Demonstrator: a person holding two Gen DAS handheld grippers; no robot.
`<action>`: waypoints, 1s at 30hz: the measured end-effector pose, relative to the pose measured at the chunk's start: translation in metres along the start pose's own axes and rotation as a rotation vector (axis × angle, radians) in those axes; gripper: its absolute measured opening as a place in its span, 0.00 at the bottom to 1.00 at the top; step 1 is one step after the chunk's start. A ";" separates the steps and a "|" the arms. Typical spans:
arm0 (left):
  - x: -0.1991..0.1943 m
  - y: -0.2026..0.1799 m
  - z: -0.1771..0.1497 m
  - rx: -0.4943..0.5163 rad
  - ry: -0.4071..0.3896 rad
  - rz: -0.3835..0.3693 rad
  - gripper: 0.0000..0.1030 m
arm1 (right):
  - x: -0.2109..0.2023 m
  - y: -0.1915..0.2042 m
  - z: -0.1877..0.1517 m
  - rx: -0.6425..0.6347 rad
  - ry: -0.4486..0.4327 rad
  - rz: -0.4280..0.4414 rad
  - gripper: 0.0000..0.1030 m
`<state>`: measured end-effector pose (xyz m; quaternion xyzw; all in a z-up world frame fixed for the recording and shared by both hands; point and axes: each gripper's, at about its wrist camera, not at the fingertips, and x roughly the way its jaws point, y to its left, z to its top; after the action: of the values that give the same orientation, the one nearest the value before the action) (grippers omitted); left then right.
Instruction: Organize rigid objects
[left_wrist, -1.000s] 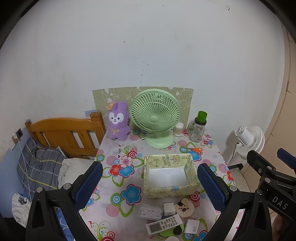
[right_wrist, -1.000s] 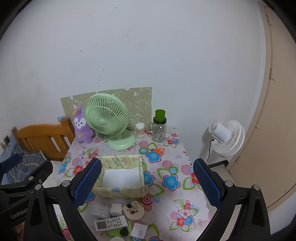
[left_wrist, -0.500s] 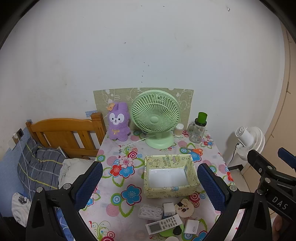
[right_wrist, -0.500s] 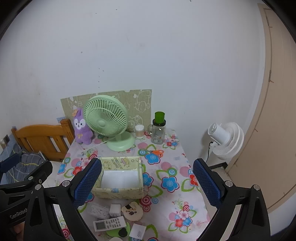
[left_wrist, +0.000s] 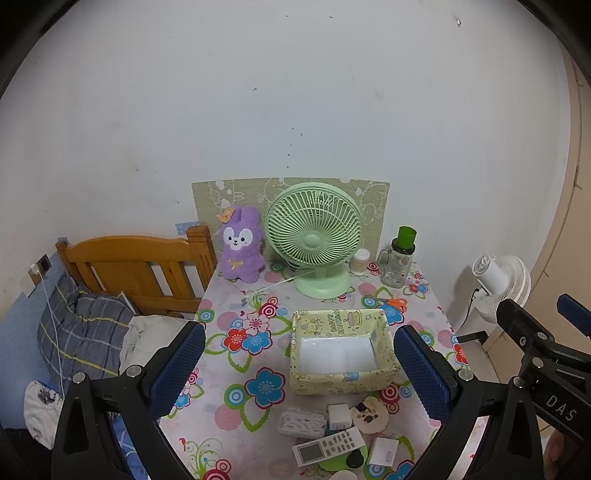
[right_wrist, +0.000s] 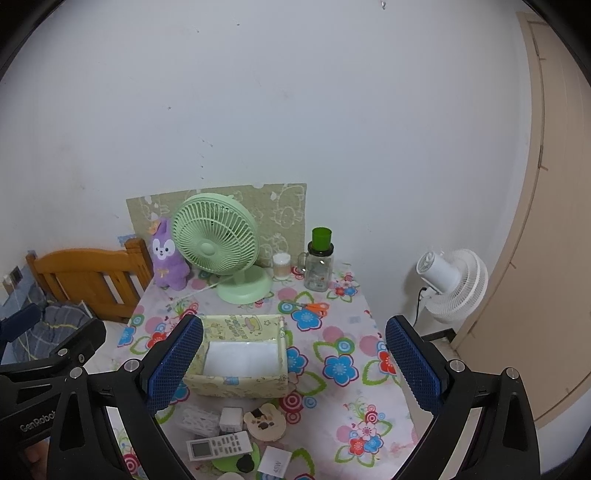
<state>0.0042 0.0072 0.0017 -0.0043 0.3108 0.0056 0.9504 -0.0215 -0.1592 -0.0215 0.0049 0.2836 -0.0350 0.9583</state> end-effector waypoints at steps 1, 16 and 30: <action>0.000 0.000 0.000 0.000 -0.001 0.000 1.00 | 0.000 0.000 0.000 0.000 0.000 -0.001 0.98; -0.002 0.000 -0.001 0.002 -0.003 -0.001 1.00 | -0.005 -0.001 -0.001 0.003 -0.007 -0.009 0.98; -0.003 -0.003 -0.002 0.014 0.006 -0.020 1.00 | -0.006 -0.002 -0.001 0.012 -0.004 -0.019 0.98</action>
<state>0.0001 0.0041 0.0016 -0.0006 0.3136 -0.0062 0.9495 -0.0270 -0.1609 -0.0194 0.0079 0.2814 -0.0457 0.9585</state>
